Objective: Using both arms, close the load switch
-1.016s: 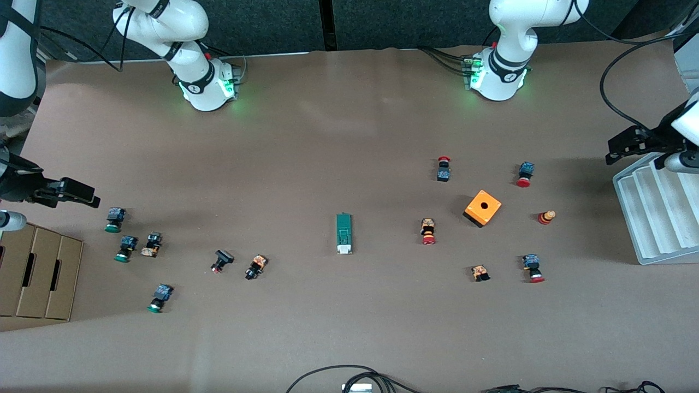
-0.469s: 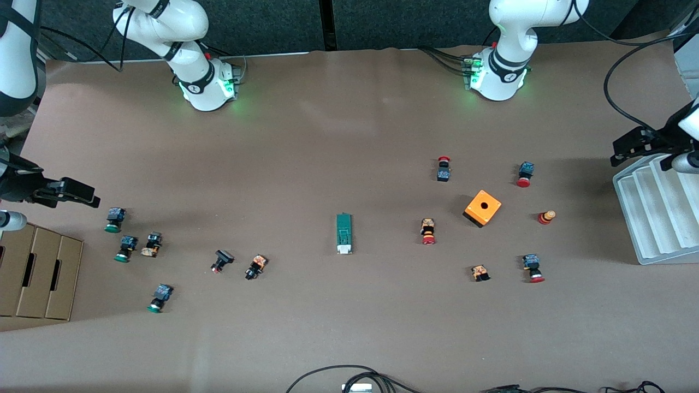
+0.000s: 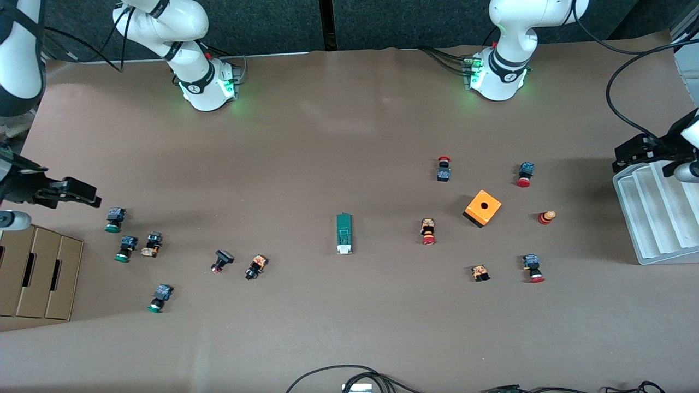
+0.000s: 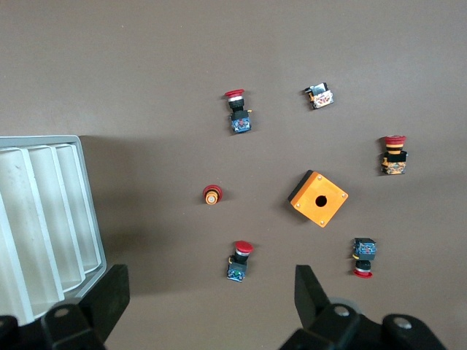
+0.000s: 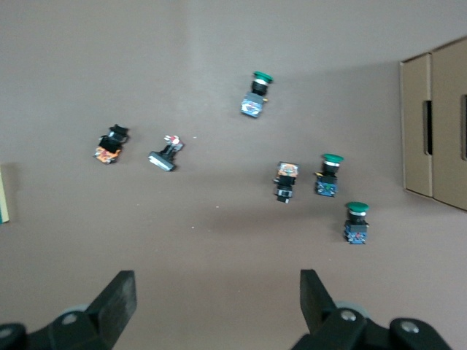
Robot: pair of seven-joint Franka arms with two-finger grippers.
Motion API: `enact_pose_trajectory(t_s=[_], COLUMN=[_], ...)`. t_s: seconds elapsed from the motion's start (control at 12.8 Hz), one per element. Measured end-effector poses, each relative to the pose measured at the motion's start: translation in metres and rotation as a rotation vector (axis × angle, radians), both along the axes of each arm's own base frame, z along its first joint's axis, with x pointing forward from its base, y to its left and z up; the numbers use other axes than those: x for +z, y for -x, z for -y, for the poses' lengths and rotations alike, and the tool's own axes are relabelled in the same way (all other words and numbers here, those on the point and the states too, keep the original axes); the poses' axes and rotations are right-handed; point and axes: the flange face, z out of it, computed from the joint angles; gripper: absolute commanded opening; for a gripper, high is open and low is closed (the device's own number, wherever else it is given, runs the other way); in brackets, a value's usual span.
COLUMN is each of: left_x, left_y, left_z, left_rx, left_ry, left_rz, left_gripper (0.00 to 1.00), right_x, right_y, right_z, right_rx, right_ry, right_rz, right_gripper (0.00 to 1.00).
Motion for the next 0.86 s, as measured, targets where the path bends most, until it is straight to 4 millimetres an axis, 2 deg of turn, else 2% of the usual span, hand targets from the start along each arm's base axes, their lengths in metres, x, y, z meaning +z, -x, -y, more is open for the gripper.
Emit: enact_pose_trajectory(t_s=[0.16, 0.86], left_x=[0.000, 0.000], left_y=[0.000, 0.001], left_z=[0.000, -0.002], left_rx=[-0.001, 0.001], left_ry=[-0.001, -0.006], left_rz=[-0.002, -0.006], left_gripper=[1.00, 1.00], right_x=[0.003, 0.002], right_y=[0.002, 0.006], right_z=[-0.014, -0.002], right_rx=[0.023, 0.002], right_ry=[0.002, 0.004], right_rz=[0.006, 0.008], right_gripper=[1.00, 1.00])
